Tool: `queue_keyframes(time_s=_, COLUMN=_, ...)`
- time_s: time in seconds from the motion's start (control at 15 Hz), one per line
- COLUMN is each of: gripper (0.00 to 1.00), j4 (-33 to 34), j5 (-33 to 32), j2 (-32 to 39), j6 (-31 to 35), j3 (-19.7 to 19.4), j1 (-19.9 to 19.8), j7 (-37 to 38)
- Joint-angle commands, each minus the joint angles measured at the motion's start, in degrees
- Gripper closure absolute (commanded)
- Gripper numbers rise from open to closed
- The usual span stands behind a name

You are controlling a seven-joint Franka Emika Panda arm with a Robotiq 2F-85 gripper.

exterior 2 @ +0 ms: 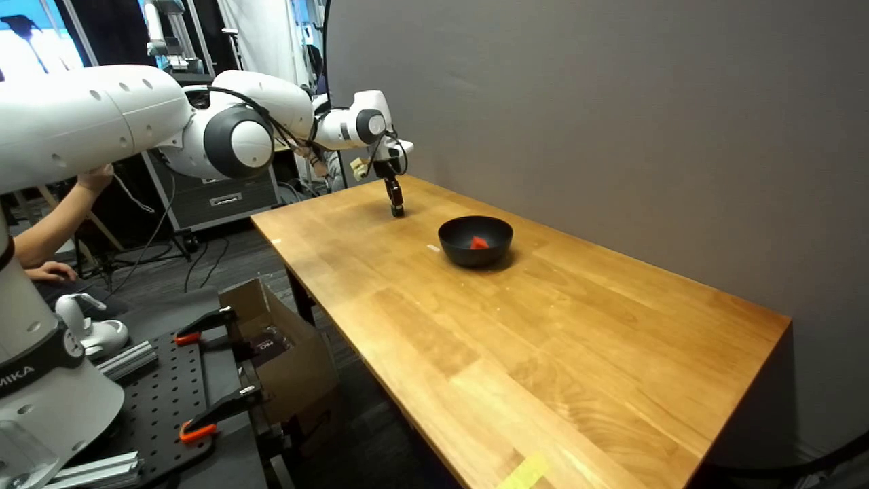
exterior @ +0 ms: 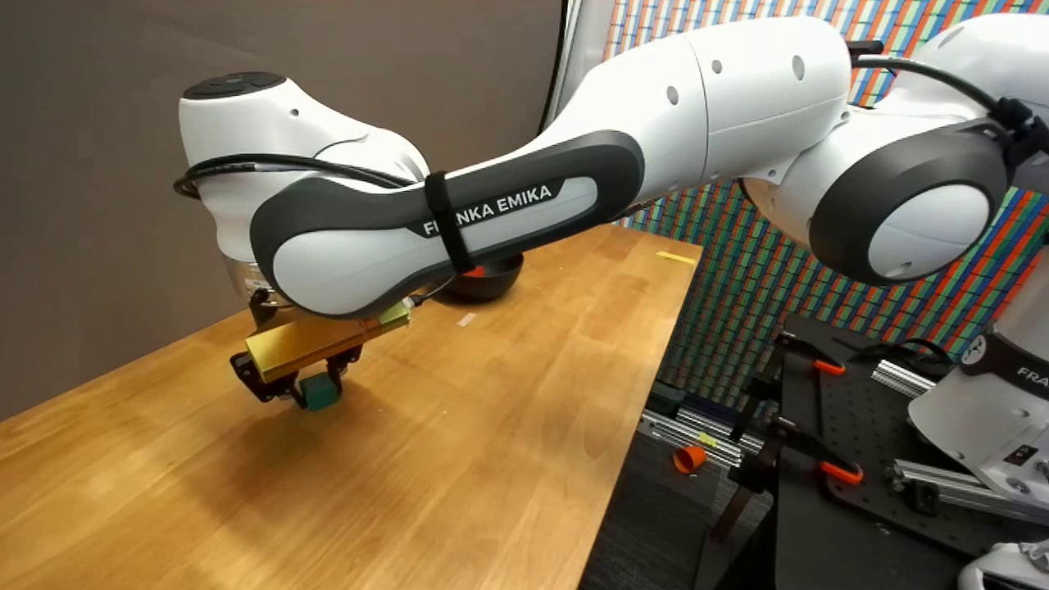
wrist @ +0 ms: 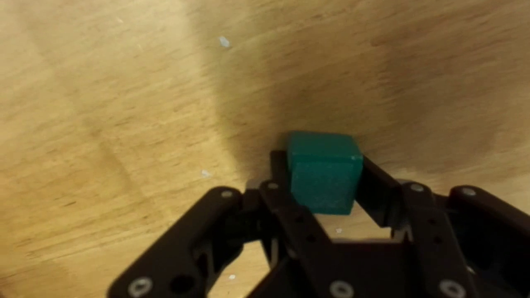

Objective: Pick up the orange and green blocks and put them in the bowl

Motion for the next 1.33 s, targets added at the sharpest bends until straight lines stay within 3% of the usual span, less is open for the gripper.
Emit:
queue_keyframes(time_s=0.0, gripper=0.84, j4=0.03, j5=-2.26, j2=-0.55, j6=-0.17, j3=-2.71, j1=0.34, j7=1.75)
queue_keyframes(time_s=0.6, gripper=0.85, j4=0.23, j5=-11.25, j2=-6.83, j6=-14.83, j3=-12.81, j1=-4.52, j7=7.35)
queue_keyframes(time_s=1.07, gripper=0.85, j4=0.33, j5=-9.63, j2=-10.25, j6=-25.97, j3=-11.17, j1=-11.43, j7=7.10)
queue_keyframes(time_s=1.13, gripper=0.71, j4=0.33, j5=-8.97, j2=-10.24, j6=-27.15, j3=-10.43, j1=-12.45, j7=6.67)
queue_keyframes(time_s=1.2, gripper=0.37, j4=0.33, j5=-8.45, j2=-10.18, j6=-28.10, j3=-9.90, j1=-13.20, j7=6.55)
queue_keyframes(time_s=1.27, gripper=0.36, j4=0.30, j5=-8.03, j2=-10.09, j6=-28.49, j3=-9.38, j1=-13.86, j7=6.54)
